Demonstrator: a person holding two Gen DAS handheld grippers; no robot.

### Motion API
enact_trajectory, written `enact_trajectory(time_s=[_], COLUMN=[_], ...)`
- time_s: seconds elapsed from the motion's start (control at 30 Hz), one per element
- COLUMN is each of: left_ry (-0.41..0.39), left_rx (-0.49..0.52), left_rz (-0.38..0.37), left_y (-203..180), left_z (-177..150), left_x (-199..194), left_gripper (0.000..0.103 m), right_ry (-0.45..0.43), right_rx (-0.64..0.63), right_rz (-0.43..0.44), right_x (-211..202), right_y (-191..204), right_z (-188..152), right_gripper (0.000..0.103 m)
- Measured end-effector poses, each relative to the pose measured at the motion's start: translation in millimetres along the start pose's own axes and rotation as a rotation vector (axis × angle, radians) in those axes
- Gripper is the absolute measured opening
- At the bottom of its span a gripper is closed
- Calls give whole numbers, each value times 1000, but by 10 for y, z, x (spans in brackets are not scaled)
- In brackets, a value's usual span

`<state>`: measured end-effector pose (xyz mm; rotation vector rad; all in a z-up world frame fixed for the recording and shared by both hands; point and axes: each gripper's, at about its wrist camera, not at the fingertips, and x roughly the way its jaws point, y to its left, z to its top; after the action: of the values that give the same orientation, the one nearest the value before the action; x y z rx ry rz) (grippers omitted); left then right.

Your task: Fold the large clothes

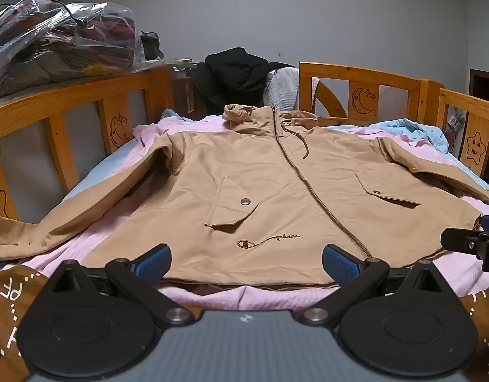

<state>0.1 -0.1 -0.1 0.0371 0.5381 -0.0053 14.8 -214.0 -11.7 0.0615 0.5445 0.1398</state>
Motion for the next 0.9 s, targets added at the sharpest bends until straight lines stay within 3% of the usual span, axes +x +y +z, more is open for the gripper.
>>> enact_trajectory(time_s=[0.9], left_ry=[-2], left_rx=[-8], left_rz=[8], left_y=[36], left_z=[-2], left_x=[9], left_gripper=[103], right_ry=[9], right_rx=[21], right_rz=[-6], right_x=[0], right_y=[-29], right_z=[4], right_gripper=[103])
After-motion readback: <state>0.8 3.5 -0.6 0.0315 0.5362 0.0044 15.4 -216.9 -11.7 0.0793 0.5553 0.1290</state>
